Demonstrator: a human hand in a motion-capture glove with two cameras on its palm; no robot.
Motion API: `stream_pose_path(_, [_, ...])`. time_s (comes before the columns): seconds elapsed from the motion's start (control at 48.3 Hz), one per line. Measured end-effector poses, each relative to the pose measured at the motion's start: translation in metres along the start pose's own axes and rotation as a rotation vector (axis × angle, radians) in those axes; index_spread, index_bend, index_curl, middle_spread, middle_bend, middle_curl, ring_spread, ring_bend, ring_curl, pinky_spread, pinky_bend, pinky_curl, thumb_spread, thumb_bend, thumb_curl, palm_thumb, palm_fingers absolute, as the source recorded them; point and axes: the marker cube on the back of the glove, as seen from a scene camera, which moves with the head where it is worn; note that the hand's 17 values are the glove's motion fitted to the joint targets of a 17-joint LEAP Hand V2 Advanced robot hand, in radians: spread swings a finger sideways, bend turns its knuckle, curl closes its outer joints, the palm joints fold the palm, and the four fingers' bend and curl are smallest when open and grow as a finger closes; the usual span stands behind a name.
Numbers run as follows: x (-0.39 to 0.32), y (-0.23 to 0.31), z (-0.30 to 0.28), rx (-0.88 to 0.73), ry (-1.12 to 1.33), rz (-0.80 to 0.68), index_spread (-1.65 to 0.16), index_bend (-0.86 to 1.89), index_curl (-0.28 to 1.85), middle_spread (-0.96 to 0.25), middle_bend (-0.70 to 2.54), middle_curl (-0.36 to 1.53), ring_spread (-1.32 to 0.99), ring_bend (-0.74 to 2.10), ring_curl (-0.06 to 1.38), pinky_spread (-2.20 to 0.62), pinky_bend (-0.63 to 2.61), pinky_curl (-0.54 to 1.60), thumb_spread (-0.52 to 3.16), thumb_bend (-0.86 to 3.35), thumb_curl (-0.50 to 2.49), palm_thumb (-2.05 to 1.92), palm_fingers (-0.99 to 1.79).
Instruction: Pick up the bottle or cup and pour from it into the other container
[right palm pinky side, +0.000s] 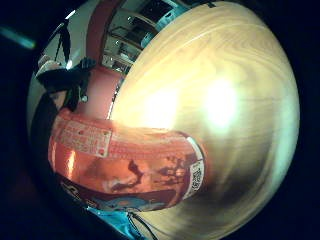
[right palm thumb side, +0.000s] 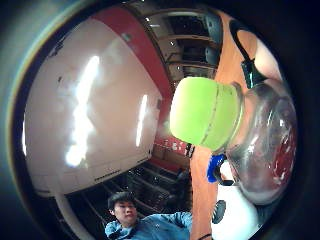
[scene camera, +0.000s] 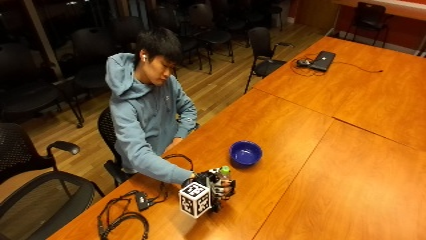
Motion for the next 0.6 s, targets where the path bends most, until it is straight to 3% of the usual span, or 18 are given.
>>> stream_pose_path(0.331, [-0.061, 0.008, 0.07, -0.239, 0.328, -0.092, -0.14, 0.14, 0.36, -0.06, 0.32, 0.46, -0.18, 0.49, 0.42, -0.23, 0.5, 0.34, 0.22, -0.03, 0.61, 1.08, 1.12])
stream_pose_path(0.601, [-0.096, 0.021, 0.124, -0.442, 0.782, -0.164, -0.13, 0.14, 0.36, -0.06, 0.31, 0.48, -0.19, 0.48, 0.44, -0.23, 0.48, 0.36, 0.18, -0.04, 0.65, 1.07, 1.14])
